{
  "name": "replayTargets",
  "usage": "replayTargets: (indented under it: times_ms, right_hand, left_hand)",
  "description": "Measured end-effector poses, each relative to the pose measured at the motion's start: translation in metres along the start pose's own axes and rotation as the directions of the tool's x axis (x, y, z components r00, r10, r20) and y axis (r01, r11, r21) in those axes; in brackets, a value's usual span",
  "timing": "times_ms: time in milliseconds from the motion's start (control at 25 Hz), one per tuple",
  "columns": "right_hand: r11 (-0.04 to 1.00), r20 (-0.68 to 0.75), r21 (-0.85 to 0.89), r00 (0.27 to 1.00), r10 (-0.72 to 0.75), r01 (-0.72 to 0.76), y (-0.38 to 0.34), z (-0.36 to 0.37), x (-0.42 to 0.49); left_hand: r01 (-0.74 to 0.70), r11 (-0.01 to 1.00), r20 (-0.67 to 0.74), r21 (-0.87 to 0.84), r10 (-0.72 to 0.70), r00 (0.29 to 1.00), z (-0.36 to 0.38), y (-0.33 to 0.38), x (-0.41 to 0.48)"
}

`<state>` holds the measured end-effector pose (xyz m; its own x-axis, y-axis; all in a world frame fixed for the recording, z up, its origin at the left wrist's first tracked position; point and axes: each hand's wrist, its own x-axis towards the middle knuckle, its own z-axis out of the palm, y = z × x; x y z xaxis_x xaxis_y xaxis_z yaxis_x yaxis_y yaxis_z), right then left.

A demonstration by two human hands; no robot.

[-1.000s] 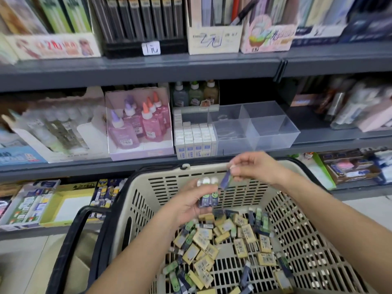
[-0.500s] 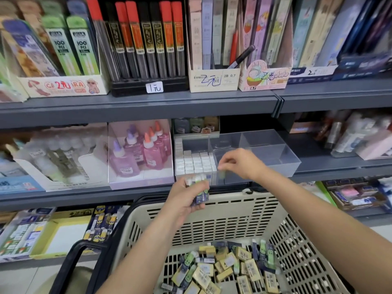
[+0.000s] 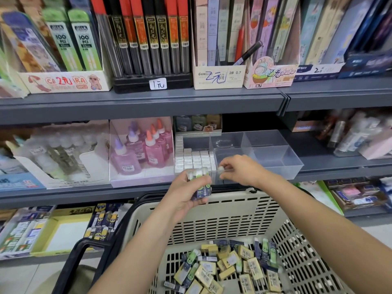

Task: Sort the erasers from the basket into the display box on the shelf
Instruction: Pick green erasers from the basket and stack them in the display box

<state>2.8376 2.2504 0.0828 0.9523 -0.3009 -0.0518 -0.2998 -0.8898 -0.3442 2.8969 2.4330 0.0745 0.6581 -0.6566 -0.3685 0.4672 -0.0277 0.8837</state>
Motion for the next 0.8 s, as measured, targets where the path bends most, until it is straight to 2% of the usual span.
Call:
replayTargets:
  times_ms: [80, 120, 160, 240, 360, 480, 520, 560, 640, 720, 800]
  right_hand:
    - [0.996, -0.162, 0.065, 0.986, -0.046, 0.057, -0.005, -0.004, -0.007]
    - [0.981, -0.226, 0.166, 0.972, -0.06, 0.099, -0.01, -0.006, -0.011]
    - [0.947, -0.23, 0.291, 0.971, -0.066, 0.133, -0.015, -0.009, -0.015]
    - [0.868, -0.129, 0.477, 0.988, -0.084, 0.136, -0.024, -0.012, -0.023]
    - [0.827, -0.09, 0.555, 0.995, -0.042, 0.086, -0.022, -0.019, -0.028]
    - [0.728, -0.126, 0.685, 0.988, 0.091, 0.02, -0.009, -0.033, -0.024]
    - [0.715, -0.175, 0.699, 0.974, 0.144, 0.019, -0.005, -0.038, -0.021]
    - [0.751, -0.245, 0.66, 0.952, 0.185, 0.024, 0.0, -0.041, -0.016]
    - [0.888, -0.329, 0.459, 0.924, 0.195, -0.025, 0.005, -0.042, -0.006]
    - [0.941, -0.268, 0.333, 0.952, 0.146, -0.051, 0.002, -0.033, 0.002]
    - [0.933, -0.125, 0.355, 0.985, 0.115, -0.064, -0.001, -0.022, 0.009]
  left_hand:
    - [-0.004, 1.0, 0.027, 0.016, 0.004, 1.0, 0.004, 0.004, 0.003]
    - [-0.005, 0.999, 0.043, 0.036, 0.004, 0.999, 0.006, 0.006, 0.005]
    - [-0.007, 0.998, 0.061, 0.057, 0.003, 0.998, 0.008, 0.007, 0.006]
    - [-0.013, 0.996, 0.106, 0.091, 0.004, 0.994, 0.012, 0.007, 0.008]
    - [-0.011, 0.996, 0.127, 0.083, 0.001, 0.992, 0.02, 0.005, 0.011]
    - [-0.03, 0.999, 0.068, 0.015, 0.029, 0.997, 0.018, 0.003, 0.014]
    - [-0.043, 0.999, 0.046, 0.003, 0.043, 0.998, 0.014, 0.003, 0.015]
    - [-0.054, 0.999, 0.028, -0.006, 0.054, 0.998, 0.01, 0.003, 0.015]
    - [-0.056, 0.998, 0.007, -0.015, 0.057, 0.998, 0.002, 0.001, 0.014]
    - [-0.05, 0.999, 0.011, -0.01, 0.05, 0.999, -0.002, -0.002, 0.011]
    - [-0.046, 0.999, 0.016, -0.009, 0.046, 0.999, -0.003, -0.004, 0.01]
